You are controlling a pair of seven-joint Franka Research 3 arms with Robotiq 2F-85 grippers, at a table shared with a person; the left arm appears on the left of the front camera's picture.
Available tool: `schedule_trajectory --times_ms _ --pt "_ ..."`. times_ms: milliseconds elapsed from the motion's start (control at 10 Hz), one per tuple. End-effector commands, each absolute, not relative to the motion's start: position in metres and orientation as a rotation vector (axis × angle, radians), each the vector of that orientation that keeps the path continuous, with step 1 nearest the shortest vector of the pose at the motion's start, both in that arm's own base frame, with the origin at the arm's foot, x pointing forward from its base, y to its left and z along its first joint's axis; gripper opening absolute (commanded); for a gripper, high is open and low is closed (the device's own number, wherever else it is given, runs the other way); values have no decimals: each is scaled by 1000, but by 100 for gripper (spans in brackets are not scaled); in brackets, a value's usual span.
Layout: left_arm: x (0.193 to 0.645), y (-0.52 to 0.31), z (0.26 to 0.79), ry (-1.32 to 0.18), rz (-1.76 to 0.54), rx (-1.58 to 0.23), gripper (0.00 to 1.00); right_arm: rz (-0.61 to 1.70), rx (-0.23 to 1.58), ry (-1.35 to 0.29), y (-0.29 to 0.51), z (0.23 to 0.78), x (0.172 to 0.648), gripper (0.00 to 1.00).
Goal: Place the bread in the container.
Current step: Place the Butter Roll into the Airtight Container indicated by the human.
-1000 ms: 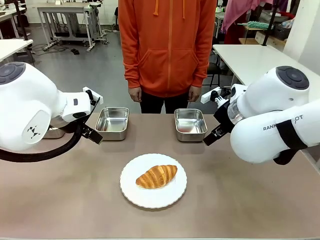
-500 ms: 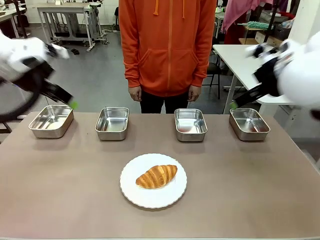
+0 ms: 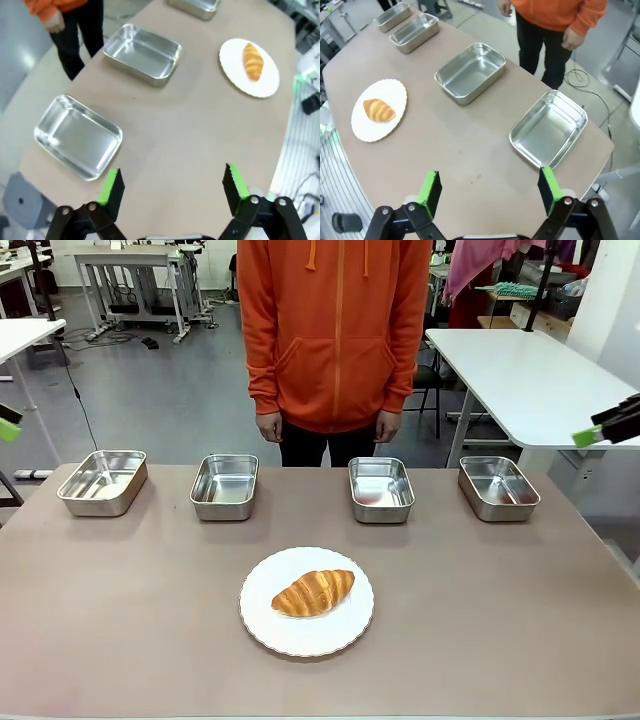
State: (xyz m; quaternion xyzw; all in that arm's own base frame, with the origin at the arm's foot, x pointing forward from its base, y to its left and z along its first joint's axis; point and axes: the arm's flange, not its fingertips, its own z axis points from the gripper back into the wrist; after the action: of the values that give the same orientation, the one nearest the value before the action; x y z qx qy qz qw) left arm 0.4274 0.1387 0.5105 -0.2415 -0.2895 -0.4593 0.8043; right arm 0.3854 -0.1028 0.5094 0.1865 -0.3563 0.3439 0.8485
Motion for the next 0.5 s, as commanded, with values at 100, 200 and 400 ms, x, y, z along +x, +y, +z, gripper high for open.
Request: schedule_trajectory --times_ms 100,200,400 --pt "427 139 511 -620 -984 -517 100 725 393 -751 -103 509 385 100" --pt "427 139 511 -620 -984 -517 100 725 393 -751 -103 509 385 100" --pt "427 139 511 -620 -984 -517 100 718 412 -738 -104 507 391 100"
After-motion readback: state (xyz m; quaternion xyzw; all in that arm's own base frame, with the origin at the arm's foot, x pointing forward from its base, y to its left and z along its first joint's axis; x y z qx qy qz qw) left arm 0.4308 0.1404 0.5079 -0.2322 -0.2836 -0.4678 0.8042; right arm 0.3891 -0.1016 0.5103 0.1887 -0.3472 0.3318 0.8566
